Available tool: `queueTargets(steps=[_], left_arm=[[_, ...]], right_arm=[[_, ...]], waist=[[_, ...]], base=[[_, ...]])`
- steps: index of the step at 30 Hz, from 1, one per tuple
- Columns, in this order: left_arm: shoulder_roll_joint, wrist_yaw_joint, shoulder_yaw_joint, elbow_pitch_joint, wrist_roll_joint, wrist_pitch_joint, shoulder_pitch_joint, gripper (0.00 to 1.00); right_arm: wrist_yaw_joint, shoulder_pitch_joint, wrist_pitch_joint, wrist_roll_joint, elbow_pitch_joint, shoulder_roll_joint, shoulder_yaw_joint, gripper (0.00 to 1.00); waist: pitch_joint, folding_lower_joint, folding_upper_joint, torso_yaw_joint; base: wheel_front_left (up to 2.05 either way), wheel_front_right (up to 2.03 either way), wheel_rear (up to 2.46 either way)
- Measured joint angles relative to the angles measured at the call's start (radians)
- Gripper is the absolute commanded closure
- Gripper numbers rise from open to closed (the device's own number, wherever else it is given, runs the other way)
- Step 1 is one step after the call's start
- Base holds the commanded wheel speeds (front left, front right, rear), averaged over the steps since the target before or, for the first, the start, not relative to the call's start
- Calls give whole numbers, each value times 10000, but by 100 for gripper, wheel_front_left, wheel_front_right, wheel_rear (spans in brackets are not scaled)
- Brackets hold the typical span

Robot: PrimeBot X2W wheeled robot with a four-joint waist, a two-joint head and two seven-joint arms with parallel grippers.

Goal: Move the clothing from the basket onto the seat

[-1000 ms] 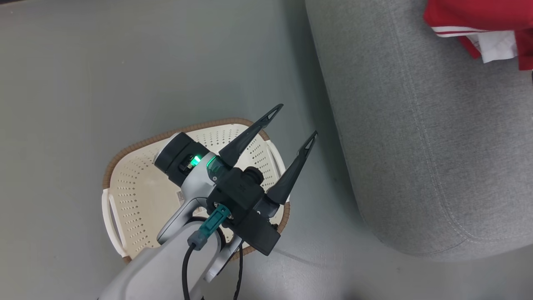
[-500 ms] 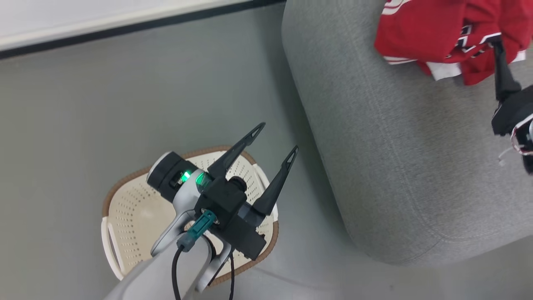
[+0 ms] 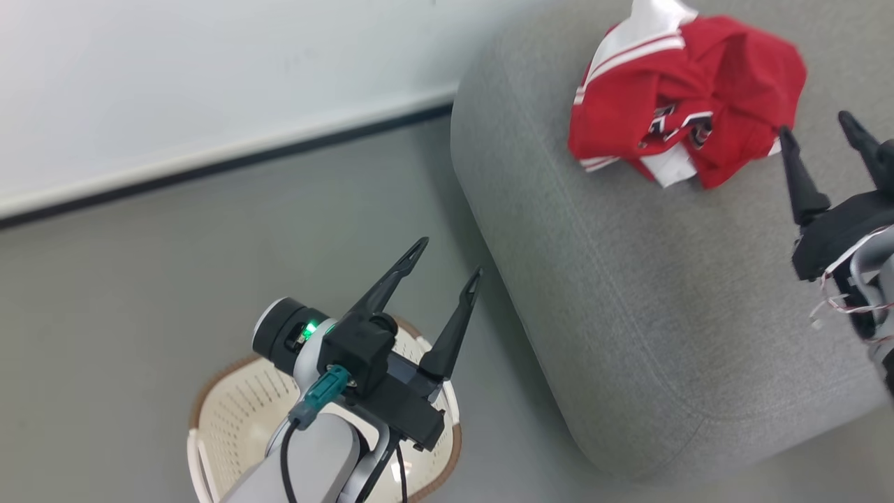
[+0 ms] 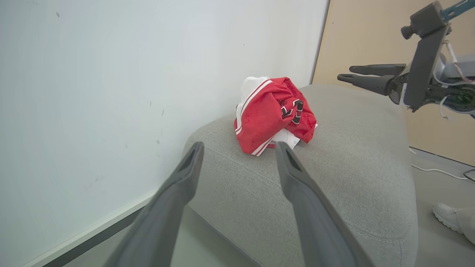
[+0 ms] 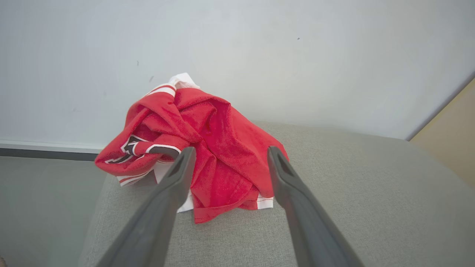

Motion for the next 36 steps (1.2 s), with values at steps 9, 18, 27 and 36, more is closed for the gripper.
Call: queueTargets(steps=[9,18,27,36], left_arm=[[-132,198,508,462,-608,-132,802,0],[353,566,1367,564,-713,-209,1892,0],[961,713,2393,307,-723,-255,3146,0],[1279,788,3294,-382,-652,-299,4379,0]], right_arm=[[27,1125,-29,341,-788,823,-25,0],[-31,2827,-46,382,-2452,1390,79,0],[-679,4262,-69,416,-4240,1789,42,0],[-1618,5881,-69,163,-5843,2008,-10,0]], waist=[[-1236,0,-1,187],[-2095,1,-1,1104],[-2566,2,-1,2073],[-2849,1,-1,2455]], base=[[0,0,0],[0,0,0],[0,0,0],[0,0,0]])
